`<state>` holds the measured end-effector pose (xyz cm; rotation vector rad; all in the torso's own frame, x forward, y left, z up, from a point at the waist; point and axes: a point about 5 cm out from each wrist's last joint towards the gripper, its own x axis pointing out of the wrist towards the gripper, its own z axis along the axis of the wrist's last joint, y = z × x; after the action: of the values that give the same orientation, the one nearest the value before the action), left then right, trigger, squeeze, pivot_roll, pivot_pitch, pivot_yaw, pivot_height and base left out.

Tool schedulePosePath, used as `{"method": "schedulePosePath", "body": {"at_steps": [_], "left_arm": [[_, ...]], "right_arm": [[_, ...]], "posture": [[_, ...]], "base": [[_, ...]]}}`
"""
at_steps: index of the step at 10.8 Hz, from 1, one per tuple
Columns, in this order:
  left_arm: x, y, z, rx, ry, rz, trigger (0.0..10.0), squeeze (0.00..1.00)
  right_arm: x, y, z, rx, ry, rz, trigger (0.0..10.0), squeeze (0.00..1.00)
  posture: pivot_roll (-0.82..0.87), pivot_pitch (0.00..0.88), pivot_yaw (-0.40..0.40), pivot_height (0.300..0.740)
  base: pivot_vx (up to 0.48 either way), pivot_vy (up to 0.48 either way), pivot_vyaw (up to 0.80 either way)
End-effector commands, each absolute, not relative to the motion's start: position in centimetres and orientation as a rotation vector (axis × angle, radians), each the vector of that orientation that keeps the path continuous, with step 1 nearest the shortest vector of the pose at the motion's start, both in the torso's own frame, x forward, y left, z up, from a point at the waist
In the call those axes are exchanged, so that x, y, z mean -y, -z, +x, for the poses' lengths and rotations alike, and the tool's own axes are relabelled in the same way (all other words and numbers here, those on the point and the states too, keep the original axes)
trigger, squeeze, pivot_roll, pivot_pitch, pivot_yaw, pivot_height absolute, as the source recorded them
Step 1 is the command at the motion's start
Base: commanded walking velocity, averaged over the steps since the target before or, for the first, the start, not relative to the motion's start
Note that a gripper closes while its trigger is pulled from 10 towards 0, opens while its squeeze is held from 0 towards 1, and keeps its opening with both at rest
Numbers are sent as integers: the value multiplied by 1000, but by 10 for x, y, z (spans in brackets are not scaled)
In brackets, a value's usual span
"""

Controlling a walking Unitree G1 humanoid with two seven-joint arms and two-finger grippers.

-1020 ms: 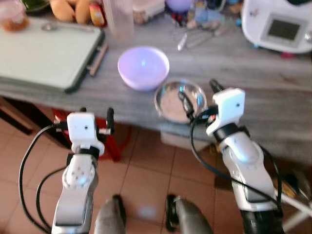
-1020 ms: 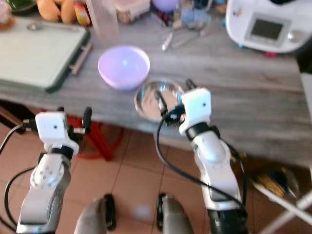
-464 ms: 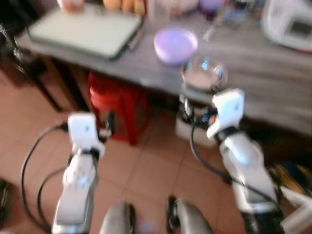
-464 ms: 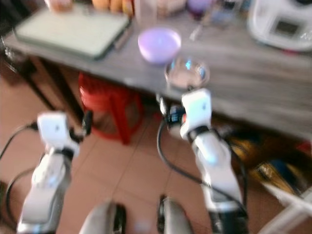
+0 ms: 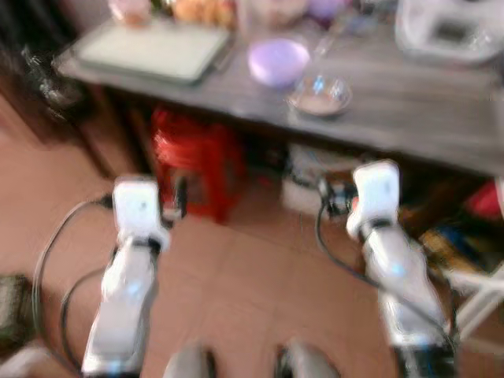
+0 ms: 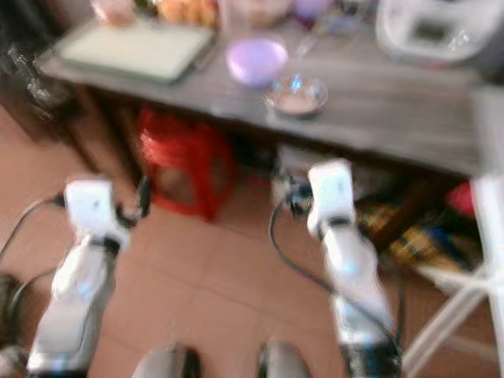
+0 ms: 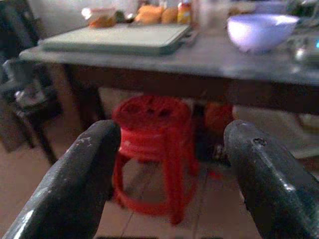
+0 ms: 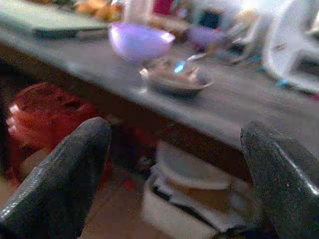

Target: Setting the table

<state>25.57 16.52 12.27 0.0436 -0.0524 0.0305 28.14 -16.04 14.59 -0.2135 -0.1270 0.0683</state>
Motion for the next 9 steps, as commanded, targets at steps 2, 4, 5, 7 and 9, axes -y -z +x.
{"method": "schedulePosePath", "body": {"at_steps": [2,4,5,7,9], "left_arm": [[-175,-117,244,49,-134,28,10000,0],[-168,-102,234,-5,-46,25,10000,0],[-164,-102,237,-2,-16,10,10000,0],[-163,-112,253,31,18,8,10000,0],[-163,-121,259,77,17,6,10000,0]], "right_arm": [[177,-135,266,119,16,-277,10000,0],[185,-124,255,52,90,-174,10000,0],[181,-126,252,64,65,-201,10000,0],[173,-132,255,100,80,-138,10000,0],[175,-132,263,98,84,-125,10000,0]], "posture": [[-19,140,8,740],[-46,152,15,740],[-55,151,22,740],[-71,134,41,740],[-53,141,11,740]], "base": [[0,0,0],[0,0,0],[0,0,0],[0,0,0],[0,0,0]]}}
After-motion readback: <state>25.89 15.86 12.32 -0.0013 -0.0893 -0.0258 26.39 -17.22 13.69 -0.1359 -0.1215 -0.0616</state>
